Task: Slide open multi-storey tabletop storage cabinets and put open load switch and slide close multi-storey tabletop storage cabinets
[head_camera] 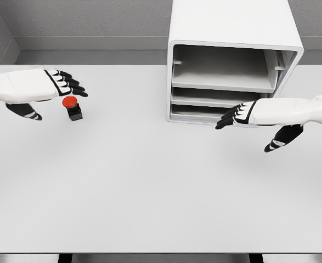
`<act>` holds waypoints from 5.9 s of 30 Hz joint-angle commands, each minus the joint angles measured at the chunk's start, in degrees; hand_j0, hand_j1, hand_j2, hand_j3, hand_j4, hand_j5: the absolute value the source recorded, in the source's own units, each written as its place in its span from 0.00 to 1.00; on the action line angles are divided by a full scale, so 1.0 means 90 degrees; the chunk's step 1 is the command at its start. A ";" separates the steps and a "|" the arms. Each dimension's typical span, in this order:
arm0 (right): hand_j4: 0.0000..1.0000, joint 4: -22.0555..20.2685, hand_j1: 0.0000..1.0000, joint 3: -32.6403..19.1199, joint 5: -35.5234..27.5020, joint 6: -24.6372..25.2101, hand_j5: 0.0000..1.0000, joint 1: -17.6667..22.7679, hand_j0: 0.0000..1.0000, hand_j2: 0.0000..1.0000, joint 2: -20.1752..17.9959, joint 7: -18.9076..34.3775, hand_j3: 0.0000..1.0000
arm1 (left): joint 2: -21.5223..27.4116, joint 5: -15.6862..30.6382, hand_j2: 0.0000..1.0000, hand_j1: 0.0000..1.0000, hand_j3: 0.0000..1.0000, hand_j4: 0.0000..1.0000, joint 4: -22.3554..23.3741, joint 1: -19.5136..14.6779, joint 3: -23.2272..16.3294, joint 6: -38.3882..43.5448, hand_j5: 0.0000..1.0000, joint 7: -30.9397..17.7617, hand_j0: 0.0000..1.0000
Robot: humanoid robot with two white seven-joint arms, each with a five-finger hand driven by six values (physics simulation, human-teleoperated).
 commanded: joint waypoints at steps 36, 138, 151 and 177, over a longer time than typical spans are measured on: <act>1.00 0.1456 1.00 0.0043 -0.0130 0.1912 1.00 -0.0742 1.00 1.00 0.1499 -0.0002 1.00 | -0.2137 -0.0474 1.00 1.00 1.00 1.00 0.3431 -0.0781 -0.0577 0.0013 1.00 -0.0369 1.00; 1.00 -0.0390 1.00 0.0423 -0.0247 0.0016 1.00 -0.0313 1.00 1.00 -0.0034 -0.0002 1.00 | -0.1902 0.1538 0.41 0.41 0.41 0.41 -0.0231 -0.1182 -0.0138 0.0013 0.41 -0.0369 0.41; 1.00 -0.0488 1.00 0.0423 -0.0472 0.0016 1.00 -0.0264 1.00 1.00 -0.0494 -0.0002 1.00 | -0.3113 0.0796 0.41 0.41 0.41 0.41 -0.0095 -0.1435 -0.0177 0.0013 0.41 -0.0418 0.41; 1.00 -0.0537 1.00 0.0423 -0.0443 0.0016 1.00 -0.0264 1.00 1.00 -0.0728 -0.0561 1.00 | -0.4481 -0.0289 1.00 1.00 1.00 1.00 0.1214 -0.1406 -0.0216 0.0013 1.00 -0.0398 1.00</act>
